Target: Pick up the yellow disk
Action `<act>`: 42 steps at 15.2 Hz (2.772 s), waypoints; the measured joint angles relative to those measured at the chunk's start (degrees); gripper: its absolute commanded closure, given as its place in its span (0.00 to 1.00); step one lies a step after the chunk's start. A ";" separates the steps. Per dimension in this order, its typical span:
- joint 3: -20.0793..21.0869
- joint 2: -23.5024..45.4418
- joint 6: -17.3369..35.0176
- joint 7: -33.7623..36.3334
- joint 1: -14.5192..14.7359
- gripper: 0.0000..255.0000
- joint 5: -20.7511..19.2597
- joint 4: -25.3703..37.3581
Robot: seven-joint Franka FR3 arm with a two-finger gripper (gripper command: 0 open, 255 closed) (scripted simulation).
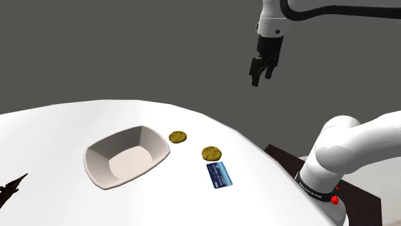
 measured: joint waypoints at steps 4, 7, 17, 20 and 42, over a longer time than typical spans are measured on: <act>2.23 1.74 2.42 2.68 0.57 0.00 1.75 -0.64; 5.51 4.02 5.60 6.58 1.40 0.00 4.14 -1.34; 16.00 17.08 17.14 18.75 2.70 0.00 8.75 1.43; 19.26 22.22 20.23 22.78 2.77 0.00 8.87 3.95; 29.03 43.09 34.32 38.56 3.05 1.00 1.72 10.65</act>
